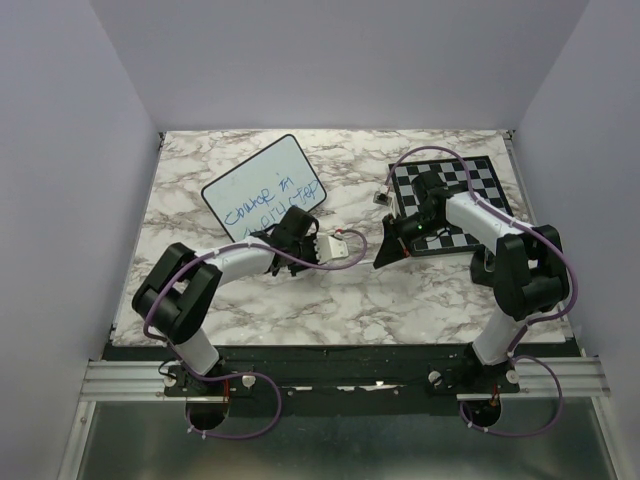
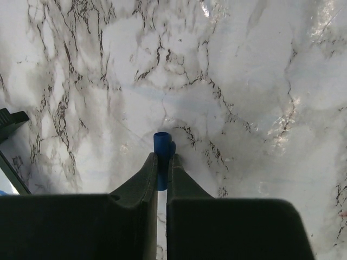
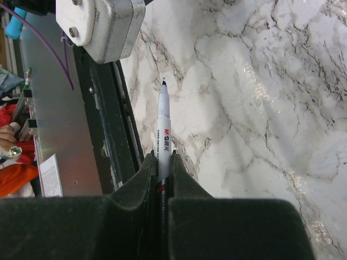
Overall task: Write a sentence on the whiteboard
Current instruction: Pick up the pen cap from the center of the board.
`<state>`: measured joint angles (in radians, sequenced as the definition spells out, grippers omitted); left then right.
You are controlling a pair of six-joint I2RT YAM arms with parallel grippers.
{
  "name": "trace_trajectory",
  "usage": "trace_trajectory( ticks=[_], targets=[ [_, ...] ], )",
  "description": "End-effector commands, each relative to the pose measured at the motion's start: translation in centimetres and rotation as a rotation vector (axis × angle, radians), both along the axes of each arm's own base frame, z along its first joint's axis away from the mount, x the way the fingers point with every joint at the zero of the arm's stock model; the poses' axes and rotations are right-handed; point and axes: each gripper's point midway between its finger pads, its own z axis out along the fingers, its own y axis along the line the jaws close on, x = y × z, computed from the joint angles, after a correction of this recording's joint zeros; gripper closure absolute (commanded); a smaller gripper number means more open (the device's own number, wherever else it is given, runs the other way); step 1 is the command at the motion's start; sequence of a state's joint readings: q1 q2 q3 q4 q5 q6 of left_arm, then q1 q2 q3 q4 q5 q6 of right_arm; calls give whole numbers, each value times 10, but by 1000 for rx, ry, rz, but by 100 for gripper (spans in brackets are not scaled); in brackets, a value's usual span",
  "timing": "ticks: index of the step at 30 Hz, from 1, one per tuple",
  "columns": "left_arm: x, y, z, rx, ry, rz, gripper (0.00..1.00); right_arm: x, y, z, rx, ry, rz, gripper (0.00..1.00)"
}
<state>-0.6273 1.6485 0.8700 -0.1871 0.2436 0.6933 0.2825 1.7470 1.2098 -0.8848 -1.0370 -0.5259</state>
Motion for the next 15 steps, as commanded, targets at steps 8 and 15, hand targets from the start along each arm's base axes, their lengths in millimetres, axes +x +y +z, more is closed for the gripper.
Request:
trace_trajectory(
  ticks=[8, 15],
  targets=[
    [-58, 8, -23, 6, 292, 56, 95, 2, 7, 3, 39, 25, 11, 99],
    [-56, -5, -11, -37, 176, 10, 98, 6, 11, -5, 36, 62, -10, 99]
  ],
)
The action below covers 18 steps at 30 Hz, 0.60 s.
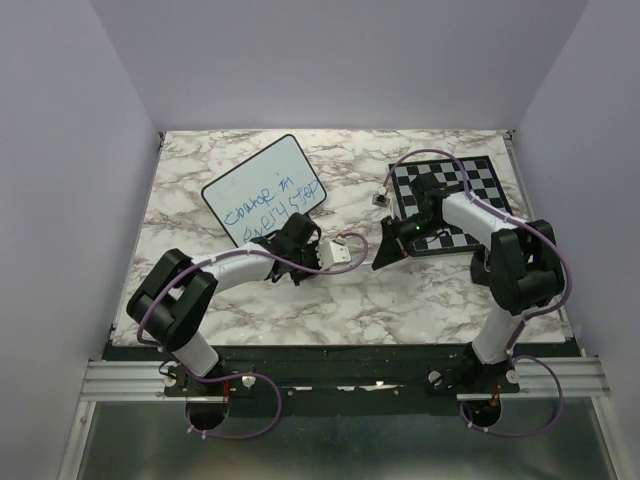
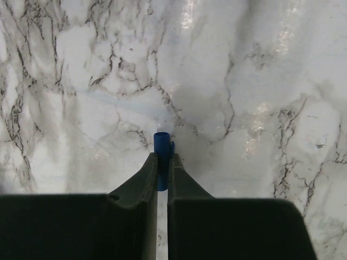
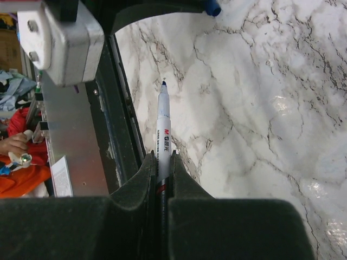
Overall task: Write a sentence on the whiteboard
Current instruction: Pick up the pen cap from the center of the board, then insert the whiteboard marker without the cap into the pen cap.
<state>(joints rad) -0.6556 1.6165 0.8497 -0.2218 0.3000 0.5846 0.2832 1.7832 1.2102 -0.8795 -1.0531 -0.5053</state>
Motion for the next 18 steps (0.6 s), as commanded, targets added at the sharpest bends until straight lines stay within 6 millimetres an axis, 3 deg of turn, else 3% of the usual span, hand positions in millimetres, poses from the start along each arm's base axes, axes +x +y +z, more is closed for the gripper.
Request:
trace_trajectory(
  ticks=[1, 9, 18],
  targets=[
    [-29, 4, -11, 11, 58, -18, 99, 7, 9, 0, 28, 12, -5, 100],
    [-25, -3, 7, -12, -46, -14, 100, 14, 15, -16, -7, 60, -42, 99],
    [-15, -15, 27, -49, -123, -7, 100, 10, 30, -28, -44, 106, -40, 99]
  ],
)
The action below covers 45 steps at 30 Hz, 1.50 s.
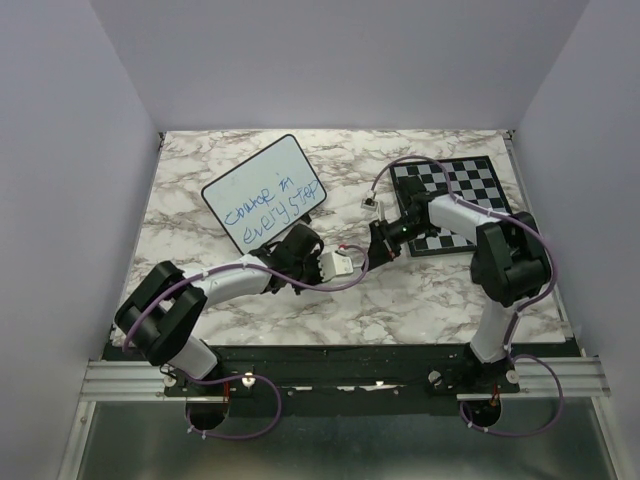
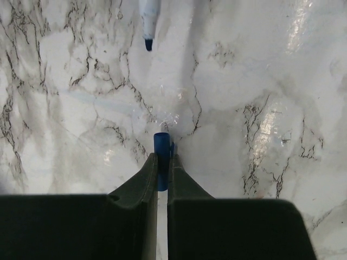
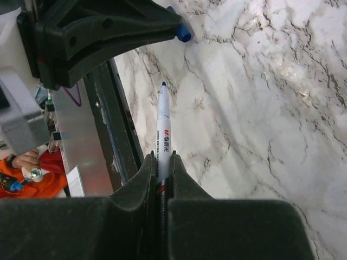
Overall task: Write a sentence on the whiteboard
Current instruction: Insert the whiteboard marker without the cap into the pen cap.
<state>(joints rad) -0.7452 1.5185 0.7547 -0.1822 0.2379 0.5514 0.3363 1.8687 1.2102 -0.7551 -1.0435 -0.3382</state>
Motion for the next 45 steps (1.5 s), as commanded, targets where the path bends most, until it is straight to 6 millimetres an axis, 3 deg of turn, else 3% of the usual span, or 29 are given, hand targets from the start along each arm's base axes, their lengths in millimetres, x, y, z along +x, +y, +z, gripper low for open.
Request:
trace_trajectory(
  ticks=[1, 13, 20, 45],
  targets=[
    [15, -13, 26, -65, -81, 20, 100, 6, 10, -8, -19, 7, -7, 99],
    [14, -29, 32, -110, -77, 12, 100, 7, 13, -20, -35, 38, -3, 99],
    [11, -38, 44, -170, -75, 5, 100, 5, 15, -18, -16, 53, 2, 99],
    [1, -51, 48, -210, -57, -30, 100, 2, 19, -16, 19, 89, 8, 99]
  ],
)
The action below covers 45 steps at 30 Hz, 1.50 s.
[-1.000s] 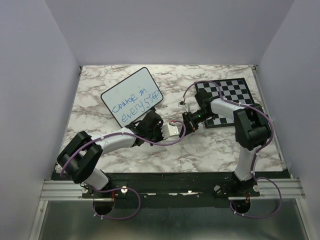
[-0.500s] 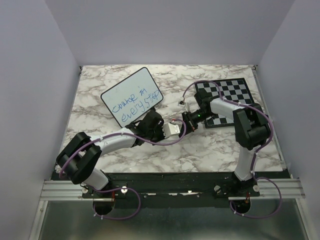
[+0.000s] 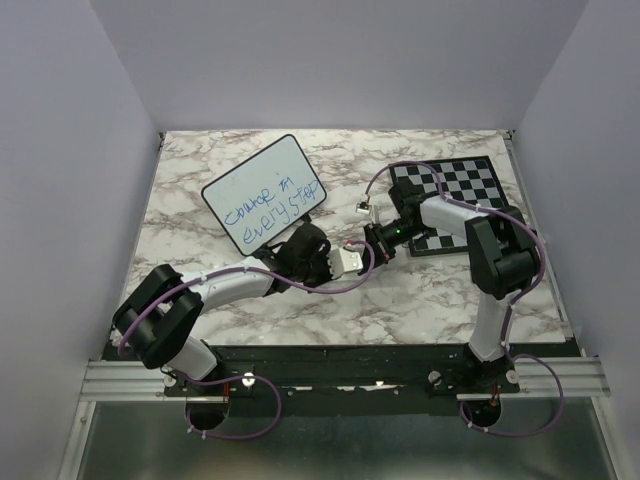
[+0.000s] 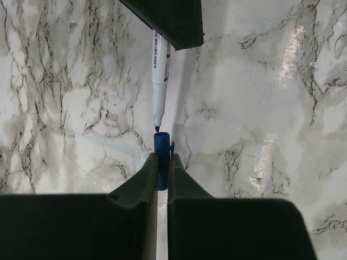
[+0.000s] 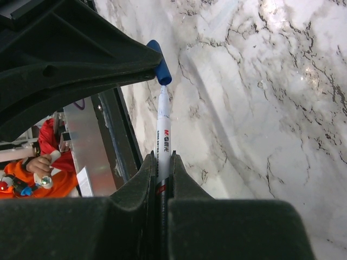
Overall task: Write a sentence on the whiteboard
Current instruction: Insert the whiteboard marker without the cap into the pen cap.
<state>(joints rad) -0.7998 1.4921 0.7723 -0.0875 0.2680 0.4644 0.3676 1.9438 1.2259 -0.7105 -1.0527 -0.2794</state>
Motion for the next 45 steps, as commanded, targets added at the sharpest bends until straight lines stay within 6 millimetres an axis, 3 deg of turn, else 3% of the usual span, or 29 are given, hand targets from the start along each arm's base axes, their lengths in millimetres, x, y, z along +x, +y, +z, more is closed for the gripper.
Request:
trace_trajectory(
  ticks=[1, 23, 35, 45],
  targets=[
    [3, -15, 21, -75, -30, -19, 100, 3, 6, 1, 30, 23, 4, 100],
    [-5, -25, 28, -142, -3, -41, 100, -3, 11, 4, 73, 58, 22, 99],
    [2, -48, 48, -274, -19, -44, 100, -7, 13, 6, 94, 72, 37, 99],
    [5, -52, 48, -243, -37, -92, 100, -7, 13, 3, 75, 66, 43, 100]
  ],
)
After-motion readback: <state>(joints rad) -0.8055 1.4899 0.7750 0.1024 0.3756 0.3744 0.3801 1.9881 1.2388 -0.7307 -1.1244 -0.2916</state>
